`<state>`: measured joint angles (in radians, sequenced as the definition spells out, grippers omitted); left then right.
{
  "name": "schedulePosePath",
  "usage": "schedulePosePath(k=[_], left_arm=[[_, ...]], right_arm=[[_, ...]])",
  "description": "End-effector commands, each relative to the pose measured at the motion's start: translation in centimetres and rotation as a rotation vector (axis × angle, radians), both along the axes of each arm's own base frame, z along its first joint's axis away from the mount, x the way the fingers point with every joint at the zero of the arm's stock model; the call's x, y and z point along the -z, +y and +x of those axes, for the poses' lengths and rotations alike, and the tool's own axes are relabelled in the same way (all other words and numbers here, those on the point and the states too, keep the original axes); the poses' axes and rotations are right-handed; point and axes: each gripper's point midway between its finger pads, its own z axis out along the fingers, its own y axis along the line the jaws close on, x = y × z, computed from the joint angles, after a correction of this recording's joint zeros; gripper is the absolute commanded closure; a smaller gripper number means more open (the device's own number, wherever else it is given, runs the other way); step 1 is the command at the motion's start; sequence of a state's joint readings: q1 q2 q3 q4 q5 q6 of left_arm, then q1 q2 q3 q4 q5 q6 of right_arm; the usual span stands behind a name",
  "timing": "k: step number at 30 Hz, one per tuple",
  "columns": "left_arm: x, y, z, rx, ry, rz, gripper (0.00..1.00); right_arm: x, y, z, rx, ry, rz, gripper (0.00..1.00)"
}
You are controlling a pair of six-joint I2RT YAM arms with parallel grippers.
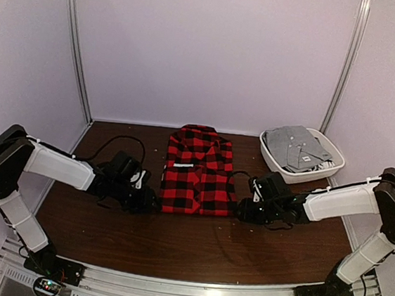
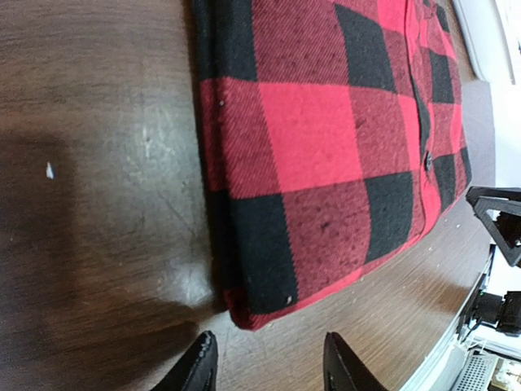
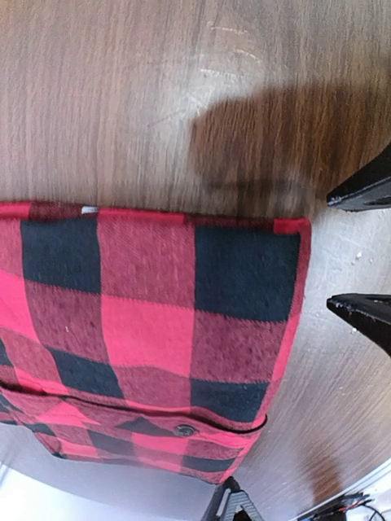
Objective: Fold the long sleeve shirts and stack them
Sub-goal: Smooth out the 2/3-rectangle-folded shirt at the center of the board, then move the 2/3-rectangle-folded shirt to the center of the board.
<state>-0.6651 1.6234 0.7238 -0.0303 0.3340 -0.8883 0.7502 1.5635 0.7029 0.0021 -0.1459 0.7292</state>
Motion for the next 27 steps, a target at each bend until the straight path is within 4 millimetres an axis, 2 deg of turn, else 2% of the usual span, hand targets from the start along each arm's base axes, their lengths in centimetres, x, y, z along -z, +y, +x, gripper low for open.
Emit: schedulePosePath(k=[1,5,16,27], left_arm=[[-0.4,-0.9,0.6,-0.023,-0.028,-0.063,0.55],[0.0,-0.8,0.6,-0.040,-0.018,-0.055,0.55],[1.1,-0.5,0.7,-0.068,0.001,-0.018,0.57],[1.9,-0.8,0.6,-0.059,0.012,0.000,0.63]], right_arm=[[-0.5,0.2,0.8,0.038,-0.010,0.118,0.65],[0.2,-0.2,1.0,0.068,-0.001,0.140,0.66],[0.0,-0.1,1.8,0.094,-0.024,0.157,0.62],[2.2,-0.4,1.0,0.101,0.003,0.042,0.66]])
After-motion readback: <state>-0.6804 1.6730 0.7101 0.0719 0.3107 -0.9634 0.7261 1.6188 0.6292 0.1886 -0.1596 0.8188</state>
